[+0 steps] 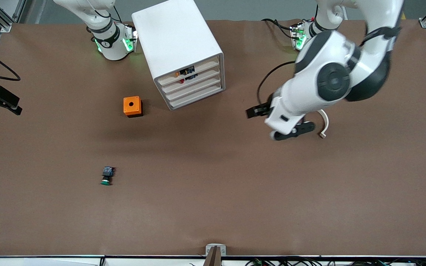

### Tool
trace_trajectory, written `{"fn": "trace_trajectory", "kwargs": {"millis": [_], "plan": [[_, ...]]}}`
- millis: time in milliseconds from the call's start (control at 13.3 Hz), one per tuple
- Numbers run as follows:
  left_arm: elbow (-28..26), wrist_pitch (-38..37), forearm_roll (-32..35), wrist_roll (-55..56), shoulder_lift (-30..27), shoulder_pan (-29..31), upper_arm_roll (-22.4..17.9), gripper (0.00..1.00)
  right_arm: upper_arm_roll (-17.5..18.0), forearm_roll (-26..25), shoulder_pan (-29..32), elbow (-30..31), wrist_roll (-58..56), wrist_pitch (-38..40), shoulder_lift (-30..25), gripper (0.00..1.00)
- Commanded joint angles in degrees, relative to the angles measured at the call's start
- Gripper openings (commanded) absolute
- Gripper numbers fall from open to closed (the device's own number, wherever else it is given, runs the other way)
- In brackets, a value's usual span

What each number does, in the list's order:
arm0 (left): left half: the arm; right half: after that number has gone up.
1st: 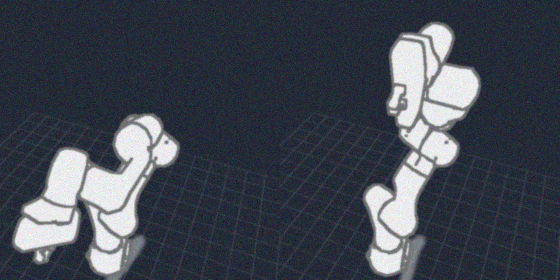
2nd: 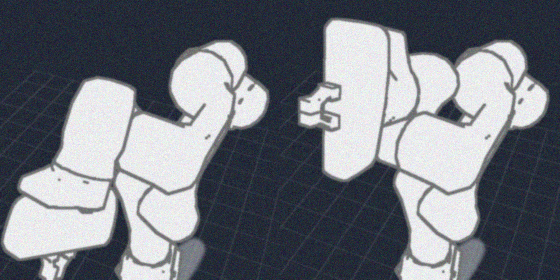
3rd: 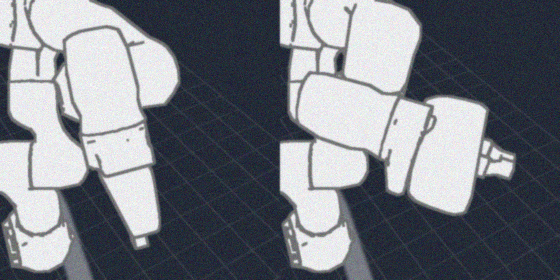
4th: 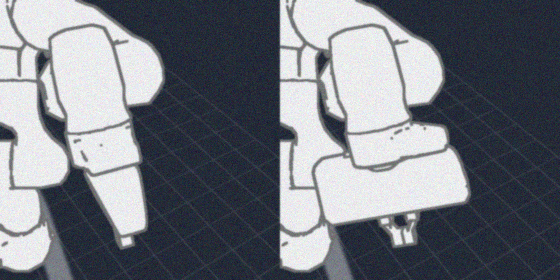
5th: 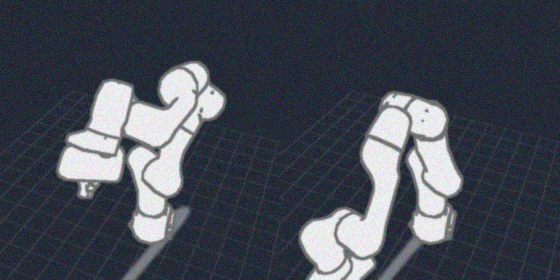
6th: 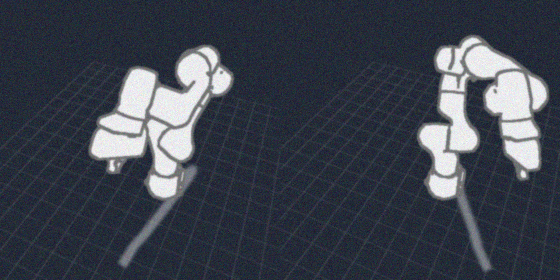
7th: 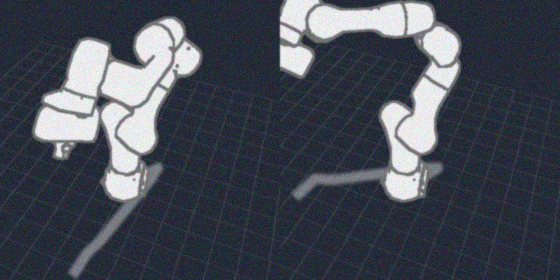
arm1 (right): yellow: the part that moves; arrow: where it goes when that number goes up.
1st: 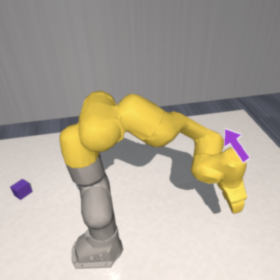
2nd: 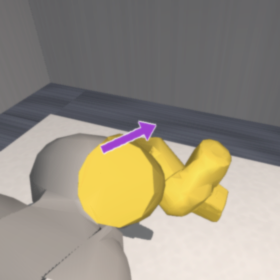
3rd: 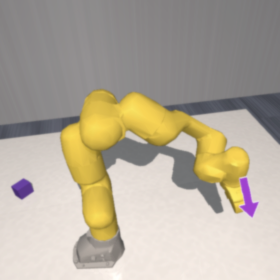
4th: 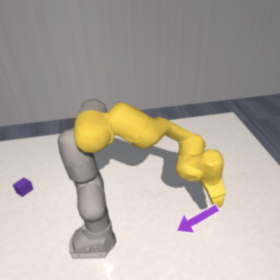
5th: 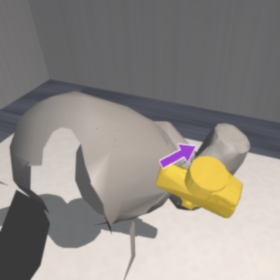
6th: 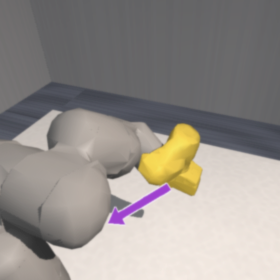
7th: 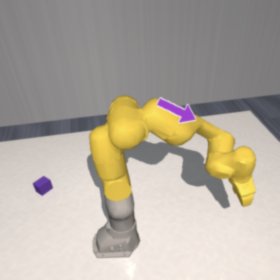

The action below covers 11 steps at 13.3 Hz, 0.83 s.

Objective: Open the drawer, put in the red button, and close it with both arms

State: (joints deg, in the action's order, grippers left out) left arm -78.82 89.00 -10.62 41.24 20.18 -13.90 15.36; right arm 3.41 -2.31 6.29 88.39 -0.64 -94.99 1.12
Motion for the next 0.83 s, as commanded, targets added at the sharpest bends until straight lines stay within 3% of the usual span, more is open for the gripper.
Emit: {"fn": "trace_trajectory", "kwargs": {"millis": [0,151,452,753], "plan": [[-2.3,-4.6,3.4,-8.9,-5.7,5.1,0.5,1.00,0.3,-0.2,0.2,1.2,0.8,0.1,-1.3,1.00],[-3.4,-6.3,3.8,-16.1,-8.5,9.7,0.4,1.00,0.3,-0.2,0.2,1.3,0.9,0.4,-1.3,1.00],[-10.9,-5.8,6.6,-29.8,-15.9,18.5,0.5,1.00,0.3,-0.2,0.2,1.2,0.8,0.4,-1.3,1.00],[-13.6,-4.1,8.3,-33.6,-16.8,16.9,-3.1,1.00,0.3,-0.2,0.2,1.2,0.6,0.3,-1.3,1.00]]}}
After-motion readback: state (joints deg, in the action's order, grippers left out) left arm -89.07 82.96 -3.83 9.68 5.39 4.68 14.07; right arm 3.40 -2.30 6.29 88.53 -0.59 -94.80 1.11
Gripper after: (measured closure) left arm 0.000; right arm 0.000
